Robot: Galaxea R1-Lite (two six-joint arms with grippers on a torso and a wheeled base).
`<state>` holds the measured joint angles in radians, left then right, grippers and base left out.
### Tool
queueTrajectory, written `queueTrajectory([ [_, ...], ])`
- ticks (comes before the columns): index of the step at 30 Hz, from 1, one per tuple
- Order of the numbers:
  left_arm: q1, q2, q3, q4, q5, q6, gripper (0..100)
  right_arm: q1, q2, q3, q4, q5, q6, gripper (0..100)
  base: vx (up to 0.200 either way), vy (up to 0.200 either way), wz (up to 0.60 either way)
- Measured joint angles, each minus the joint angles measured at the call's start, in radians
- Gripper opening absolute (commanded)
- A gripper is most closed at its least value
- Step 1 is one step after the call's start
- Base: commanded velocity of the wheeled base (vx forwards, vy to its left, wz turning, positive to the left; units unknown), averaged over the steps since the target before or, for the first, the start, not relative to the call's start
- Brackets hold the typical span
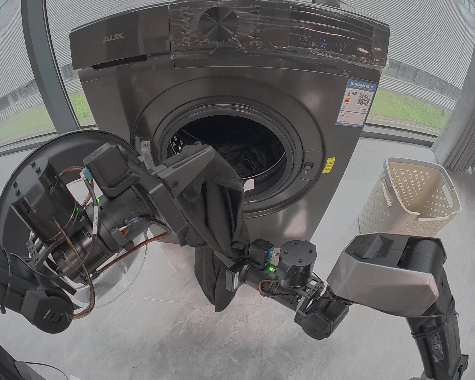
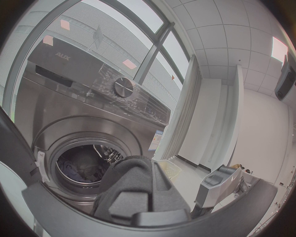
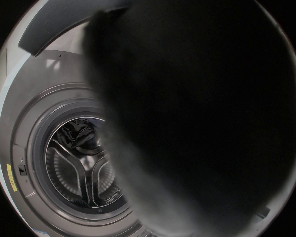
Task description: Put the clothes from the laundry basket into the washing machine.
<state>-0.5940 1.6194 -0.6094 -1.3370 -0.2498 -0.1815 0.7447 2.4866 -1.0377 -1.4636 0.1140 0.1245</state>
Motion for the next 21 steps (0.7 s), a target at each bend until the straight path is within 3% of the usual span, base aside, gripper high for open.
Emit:
queueTrajectory([
  [13, 0.100, 0.007, 0.145, -0.002, -0.013, 0.008, 0, -0.114, -0.278, 0.217, 0.001, -0.019, 0.014, 0, 0.000, 0.000, 0.00],
  [21, 0.138, 0.020, 0.313, -0.004, -0.069, 0.049, 0, -0.119, -0.420, 0.290, 0.001, -0.065, 0.059, 0, 0.000, 0.000, 0.00],
])
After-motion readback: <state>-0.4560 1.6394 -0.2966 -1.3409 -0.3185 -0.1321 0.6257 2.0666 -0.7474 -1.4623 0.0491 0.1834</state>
